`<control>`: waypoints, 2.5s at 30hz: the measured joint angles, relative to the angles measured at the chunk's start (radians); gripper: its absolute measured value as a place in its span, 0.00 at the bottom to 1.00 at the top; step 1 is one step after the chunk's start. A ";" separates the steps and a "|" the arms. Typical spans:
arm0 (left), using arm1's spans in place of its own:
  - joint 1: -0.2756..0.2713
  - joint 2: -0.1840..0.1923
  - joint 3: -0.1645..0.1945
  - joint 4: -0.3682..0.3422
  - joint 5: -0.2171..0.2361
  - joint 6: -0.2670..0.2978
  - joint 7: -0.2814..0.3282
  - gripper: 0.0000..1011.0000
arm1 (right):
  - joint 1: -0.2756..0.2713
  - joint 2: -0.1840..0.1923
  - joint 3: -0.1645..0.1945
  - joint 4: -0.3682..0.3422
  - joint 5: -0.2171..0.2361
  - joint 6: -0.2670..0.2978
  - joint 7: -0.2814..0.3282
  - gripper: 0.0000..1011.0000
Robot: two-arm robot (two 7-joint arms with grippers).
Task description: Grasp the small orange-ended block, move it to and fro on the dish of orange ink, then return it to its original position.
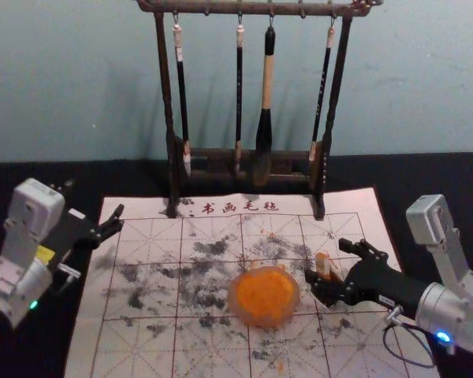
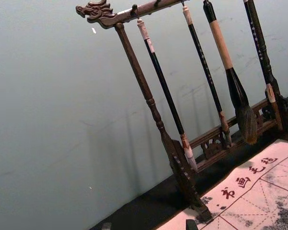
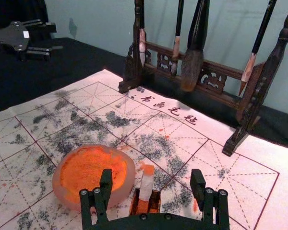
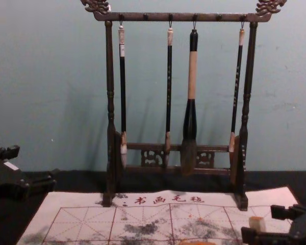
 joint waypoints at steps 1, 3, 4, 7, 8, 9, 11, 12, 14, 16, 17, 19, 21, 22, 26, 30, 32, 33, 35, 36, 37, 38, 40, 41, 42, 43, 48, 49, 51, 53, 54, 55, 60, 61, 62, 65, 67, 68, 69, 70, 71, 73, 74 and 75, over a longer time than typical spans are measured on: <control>0.000 0.000 0.000 0.000 0.000 0.000 0.000 0.99 | 0.003 -0.004 0.000 0.005 -0.003 0.003 0.002 0.99; 0.000 0.000 0.000 0.000 0.000 0.000 0.000 0.99 | 0.006 -0.007 0.000 0.009 -0.005 0.005 0.005 0.99; 0.000 0.000 0.000 0.000 0.000 0.000 0.000 0.99 | 0.007 -0.008 0.001 0.011 -0.006 0.006 0.006 0.99; 0.000 0.000 0.000 0.000 0.000 0.000 0.000 0.99 | 0.013 -0.014 0.001 0.017 -0.009 0.011 0.014 0.99; 0.000 0.000 0.000 0.000 0.000 0.000 0.000 0.99 | 0.013 -0.015 0.002 0.018 -0.009 0.012 0.016 0.99; 0.000 0.000 0.000 0.000 0.000 0.000 0.000 0.99 | 0.014 -0.015 0.002 0.019 -0.009 0.013 0.017 0.99; 0.000 0.000 0.000 0.000 0.000 0.000 0.000 0.99 | 0.015 -0.016 0.003 0.020 -0.010 0.014 0.020 0.99; 0.000 0.000 0.000 0.000 0.000 0.000 0.000 0.99 | 0.016 -0.017 0.003 0.021 -0.009 0.016 0.025 0.99; 0.000 0.000 0.000 0.000 0.000 0.000 0.000 0.99 | 0.016 -0.017 0.003 0.022 -0.009 0.016 0.026 0.99; 0.000 0.000 0.000 0.000 0.000 0.000 0.000 0.99 | 0.016 -0.017 0.003 0.022 -0.009 0.016 0.026 0.99; 0.000 0.000 0.000 0.000 0.000 0.000 0.000 0.99 | 0.016 -0.017 0.003 0.022 -0.009 0.016 0.026 0.99; 0.000 0.000 0.000 0.000 0.000 0.000 0.000 0.99 | 0.016 -0.017 0.003 0.021 -0.009 0.016 0.025 0.99; 0.000 0.000 0.000 0.000 0.000 0.000 0.000 0.99 | 0.016 -0.017 0.003 0.021 -0.009 0.016 0.025 0.99; 0.000 0.000 0.000 0.000 0.000 0.000 0.000 0.99 | 0.016 -0.016 0.003 0.021 -0.009 0.016 0.025 0.99; 0.000 0.000 0.000 0.000 0.000 0.000 0.000 0.99 | 0.015 -0.016 0.004 0.020 -0.009 0.015 0.024 0.99; 0.000 0.000 0.000 0.000 0.000 0.000 0.000 0.99 | 0.015 -0.016 0.004 0.020 -0.008 0.015 0.023 0.94; 0.000 0.000 0.000 0.000 0.000 0.000 0.000 0.99 | 0.015 -0.016 0.004 0.020 -0.008 0.015 0.022 0.90; 0.000 0.000 0.000 0.000 0.000 0.000 0.000 0.99 | 0.015 -0.016 0.004 0.020 -0.008 0.015 0.022 0.89; 0.000 0.000 0.000 0.000 0.000 0.000 0.000 0.99 | 0.015 -0.016 0.004 0.020 -0.008 0.015 0.022 0.83; 0.000 0.000 0.000 0.000 0.000 0.000 0.000 0.99 | 0.014 -0.015 0.004 0.019 -0.008 0.015 0.022 0.81; 0.000 0.000 0.000 0.000 0.000 0.000 0.000 0.99 | 0.014 -0.015 0.004 0.019 -0.008 0.015 0.022 0.78; 0.000 0.000 0.000 0.000 0.000 0.000 0.000 0.99 | 0.014 -0.015 0.004 0.019 -0.008 0.015 0.022 0.75; 0.000 0.000 0.000 0.000 0.000 0.000 0.000 0.99 | 0.014 -0.015 0.004 0.019 -0.008 0.015 0.022 0.70; 0.000 0.000 0.000 0.000 0.000 0.000 0.000 0.99 | 0.014 -0.015 0.004 0.019 -0.008 0.014 0.022 0.64; 0.000 0.000 0.000 0.000 0.000 0.000 0.000 0.99 | 0.014 -0.015 0.004 0.019 -0.008 0.014 0.021 0.62; 0.000 0.000 0.000 0.000 0.000 0.000 0.000 0.99 | 0.014 -0.015 0.004 0.019 -0.008 0.014 0.021 0.60; 0.000 0.000 0.000 0.000 0.000 0.000 0.000 0.99 | 0.014 -0.015 0.004 0.019 -0.008 0.014 0.021 0.44; 0.000 0.000 0.000 0.000 0.000 0.000 0.000 0.99 | 0.014 -0.015 0.004 0.019 -0.008 0.014 0.021 0.39; 0.000 0.000 0.000 0.000 0.000 0.000 0.000 0.99 | 0.014 -0.015 0.003 0.019 -0.008 0.014 0.021 0.32; 0.000 0.000 0.000 0.000 0.000 0.000 0.000 0.99 | 0.014 -0.015 0.004 0.019 -0.008 0.014 0.021 0.27; 0.000 0.000 0.000 0.000 0.000 0.000 0.000 0.99 | 0.014 -0.015 0.004 0.019 -0.008 0.014 0.021 0.25; 0.000 0.000 0.000 0.000 0.000 0.000 0.000 0.99 | 0.014 -0.015 0.004 0.019 -0.008 0.014 0.021 0.20; 0.000 0.000 0.000 0.000 0.000 0.000 0.000 0.99 | 0.014 -0.015 0.003 0.019 -0.008 0.014 0.021 0.09; 0.000 0.000 0.000 0.000 0.000 0.000 0.000 0.99 | 0.014 -0.015 0.003 0.019 -0.008 0.014 0.020 0.09; 0.000 0.000 0.000 0.000 0.000 0.000 0.000 0.99 | 0.014 -0.015 0.003 0.019 -0.008 0.014 0.020 0.09; 0.000 0.000 0.000 0.000 0.000 0.000 0.000 0.99 | 0.014 -0.015 0.003 0.019 -0.008 0.014 0.020 0.09; 0.000 0.000 0.000 0.000 0.000 0.000 0.000 0.99 | 0.014 -0.015 0.003 0.019 -0.008 0.014 0.021 0.09; 0.000 0.000 0.000 0.000 0.000 0.000 0.000 0.99 | 0.014 -0.015 0.003 0.019 -0.008 0.014 0.020 0.09; 0.000 0.000 0.000 0.000 0.000 0.000 0.000 0.99 | 0.014 -0.015 0.003 0.019 -0.008 0.014 0.020 0.09; 0.000 0.000 0.000 0.000 0.000 0.000 0.000 0.99 | 0.014 -0.015 0.003 0.019 -0.008 0.014 0.020 0.09; 0.000 0.000 0.000 0.000 0.000 0.000 0.000 0.99 | 0.014 -0.015 0.003 0.019 -0.008 0.014 0.020 0.09; 0.000 0.000 0.000 0.000 0.000 0.000 0.000 0.99 | 0.014 -0.015 0.003 0.019 -0.008 0.014 0.020 0.09; 0.000 0.000 0.000 0.000 0.000 0.000 0.000 0.99 | 0.014 -0.015 0.003 0.019 -0.008 0.014 0.020 0.09; 0.000 0.000 0.000 0.000 0.000 0.000 0.000 0.99 | 0.014 -0.015 0.003 0.019 -0.008 0.014 0.021 0.09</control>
